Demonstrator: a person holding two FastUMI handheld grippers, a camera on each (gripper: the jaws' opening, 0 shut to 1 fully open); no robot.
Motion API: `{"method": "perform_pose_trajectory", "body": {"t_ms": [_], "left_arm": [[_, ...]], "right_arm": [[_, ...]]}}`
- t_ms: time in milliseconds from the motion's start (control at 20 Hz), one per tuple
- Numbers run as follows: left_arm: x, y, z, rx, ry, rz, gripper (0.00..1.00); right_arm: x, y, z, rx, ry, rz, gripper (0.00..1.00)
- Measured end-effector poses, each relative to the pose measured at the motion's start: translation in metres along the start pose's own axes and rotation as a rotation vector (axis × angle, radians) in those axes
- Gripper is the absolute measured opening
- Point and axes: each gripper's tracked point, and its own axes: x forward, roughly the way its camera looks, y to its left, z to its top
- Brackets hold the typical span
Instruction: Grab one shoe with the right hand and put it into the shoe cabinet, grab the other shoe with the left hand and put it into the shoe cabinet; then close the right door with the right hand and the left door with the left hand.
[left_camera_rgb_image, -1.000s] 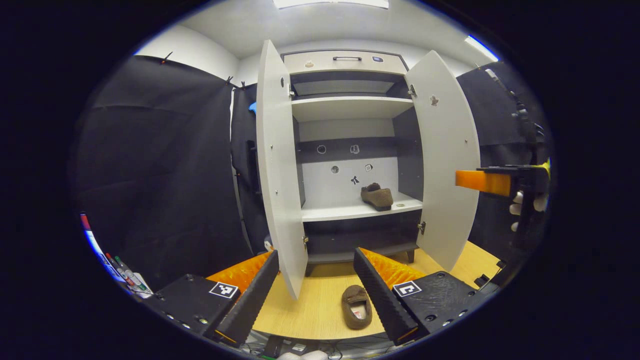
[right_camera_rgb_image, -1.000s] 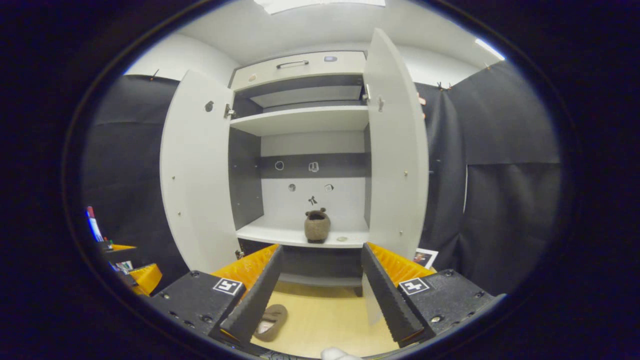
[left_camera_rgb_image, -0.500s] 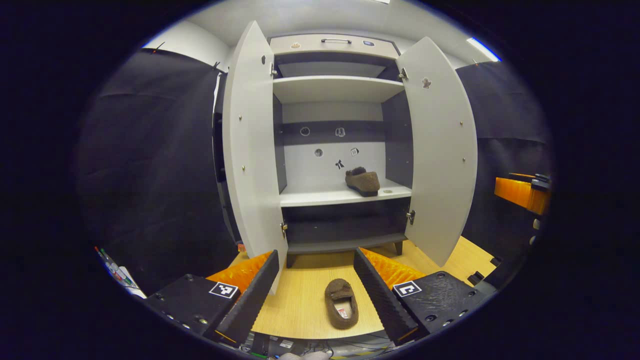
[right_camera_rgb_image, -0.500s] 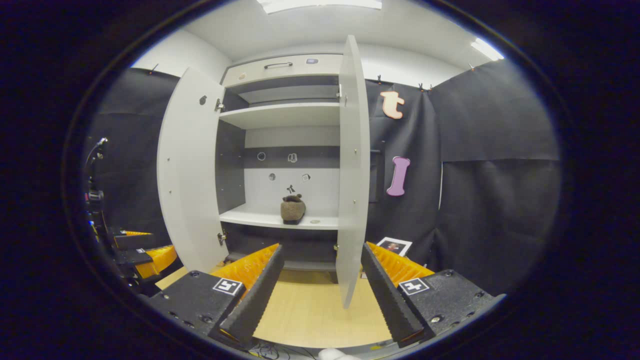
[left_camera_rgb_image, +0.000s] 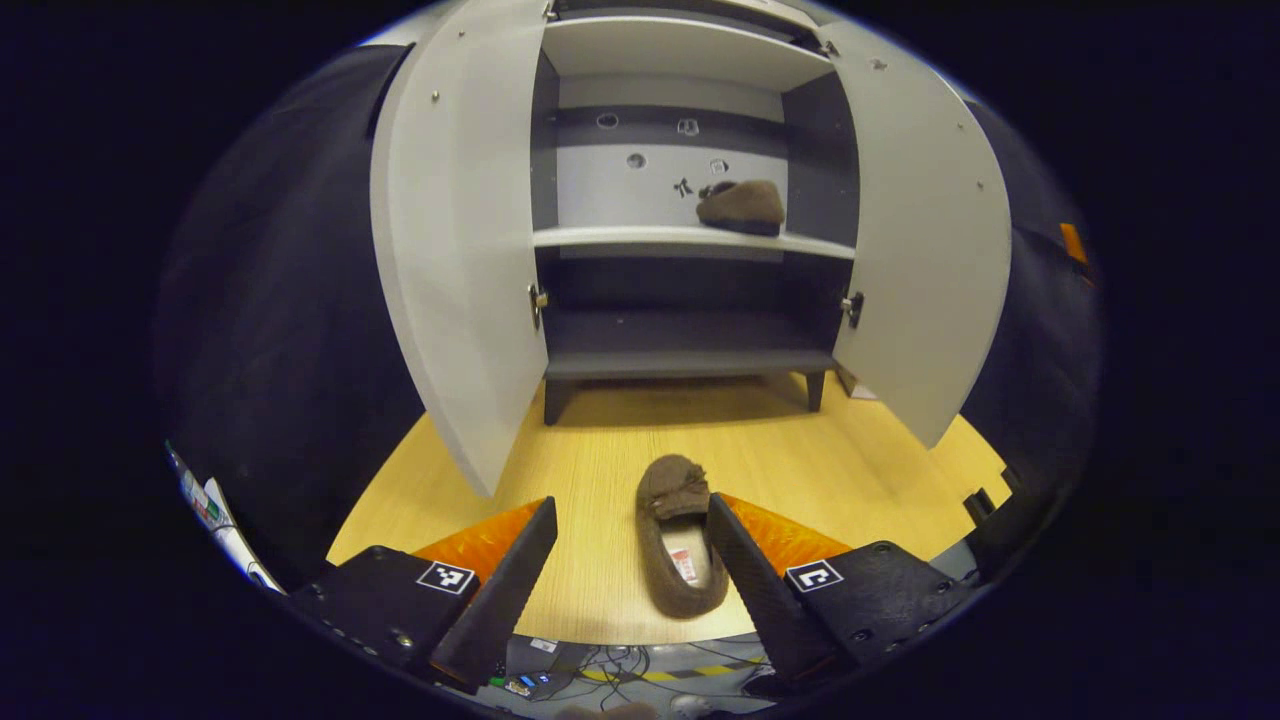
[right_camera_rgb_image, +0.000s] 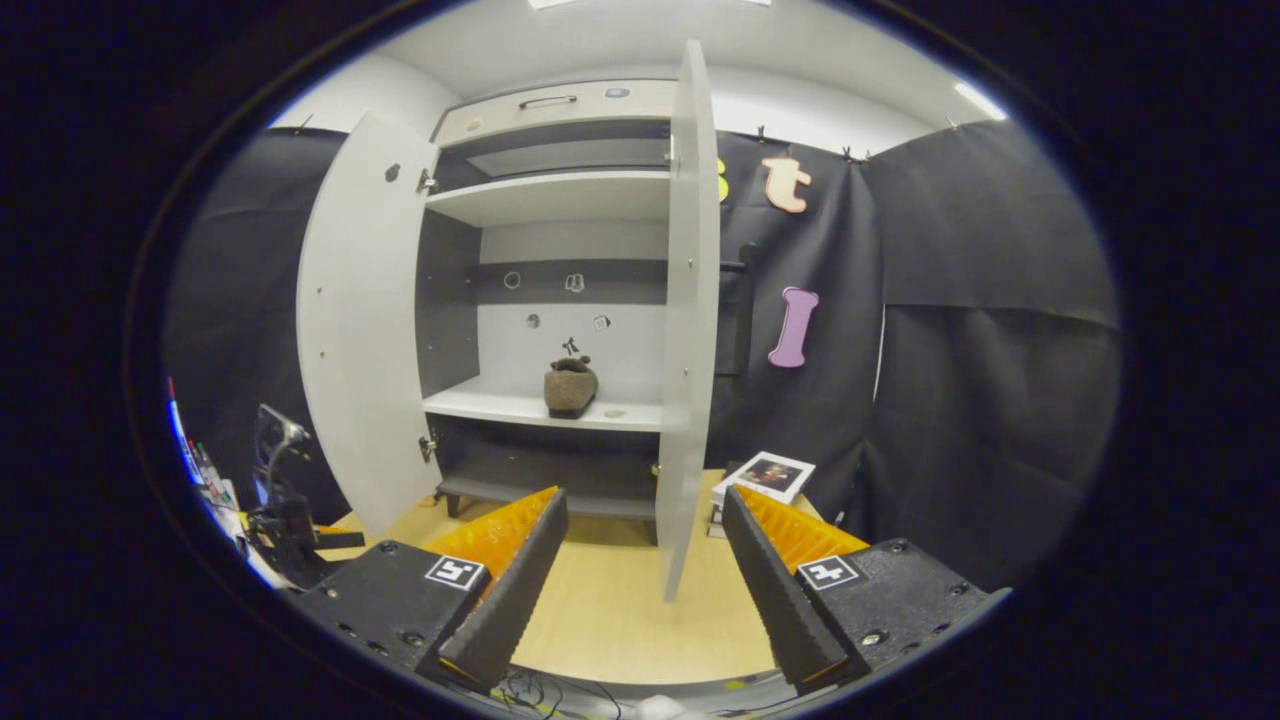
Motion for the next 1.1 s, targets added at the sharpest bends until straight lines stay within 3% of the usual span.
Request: {"method": "perform_pose_trajectory", "body": {"t_ms": [600,1100], "left_arm": [[0.107,-0.006,-0.066,0.045,0.160,-0.011,0.97],[0.174,-0.017,-0.053,0.019,0.104,-0.049,0.96]], "right_arm": [[0.007,-0.053,-0.011,-0.004,0.072,-0.122,0.99],[0.009,-0.067,-0.012,-0.006,0.078,-0.172,0.99]]}}
